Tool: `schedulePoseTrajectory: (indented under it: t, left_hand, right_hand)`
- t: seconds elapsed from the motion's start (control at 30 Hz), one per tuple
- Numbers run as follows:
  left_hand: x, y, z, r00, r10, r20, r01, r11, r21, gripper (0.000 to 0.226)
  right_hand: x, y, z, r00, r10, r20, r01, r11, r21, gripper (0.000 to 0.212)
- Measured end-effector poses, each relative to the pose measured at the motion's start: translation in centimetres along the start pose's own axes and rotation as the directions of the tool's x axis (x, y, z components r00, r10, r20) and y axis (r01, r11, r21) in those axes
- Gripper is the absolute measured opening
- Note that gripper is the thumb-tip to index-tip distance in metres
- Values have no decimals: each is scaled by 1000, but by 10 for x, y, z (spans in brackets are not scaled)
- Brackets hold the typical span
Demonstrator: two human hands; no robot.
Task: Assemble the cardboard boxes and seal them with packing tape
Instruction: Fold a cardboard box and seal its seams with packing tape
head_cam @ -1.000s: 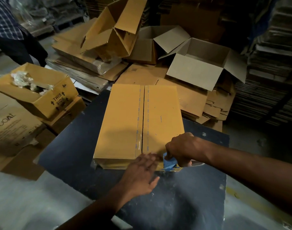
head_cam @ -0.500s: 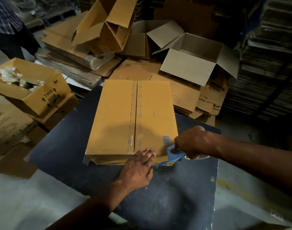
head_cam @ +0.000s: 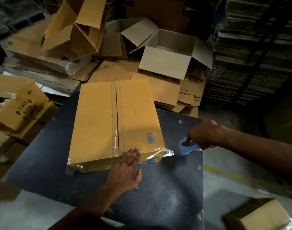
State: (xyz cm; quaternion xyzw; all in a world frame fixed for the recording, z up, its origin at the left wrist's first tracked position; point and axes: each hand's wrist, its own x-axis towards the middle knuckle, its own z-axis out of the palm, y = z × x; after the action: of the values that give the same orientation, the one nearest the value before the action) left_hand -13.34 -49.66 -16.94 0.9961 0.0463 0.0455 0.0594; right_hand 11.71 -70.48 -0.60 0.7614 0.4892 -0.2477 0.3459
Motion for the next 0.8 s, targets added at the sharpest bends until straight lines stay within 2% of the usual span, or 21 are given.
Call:
schedulePoseTrajectory:
  t: [0.13,0.23,0.33,0.43,0.53,0.6,0.73,0.8]
  left_hand:
    - [6,2,-6,999,-12,34,12,1000,8,70]
    - [18,12,-25,996,-30,81,20,993,117,68]
    - [43,22,-49,998,-22,57,14,989,147,56]
    - [75,24,-58,982,170,77,-177,979,101,63]
    - [109,27,-55,892,373,254,-394,918,36,74]
    - [129,30,-51,838,424,344,-462,886,33,78]
    - [152,35,-49,782,484,392,-577,800,163,80]
    - [159,39,-51,754,491,437,-615,762,204,86]
  right_hand:
    - [21,-8,21,999,-22,25,18,991,134,69]
    - [35,-11,35,999,-41,6,38,974,225,69]
    - [46,-13,37,998,-49,-26,55,945,323,50]
    - [50,-16,36,994,-91,-53,103,933,344,45]
    - [44,-15,31,989,-116,-86,138,935,328,44]
    - [46,-15,28,993,-82,-79,105,934,342,43]
    - [73,-26,51,998,64,27,-69,951,301,42]
    - [77,-27,79,997,61,47,-73,948,310,38]
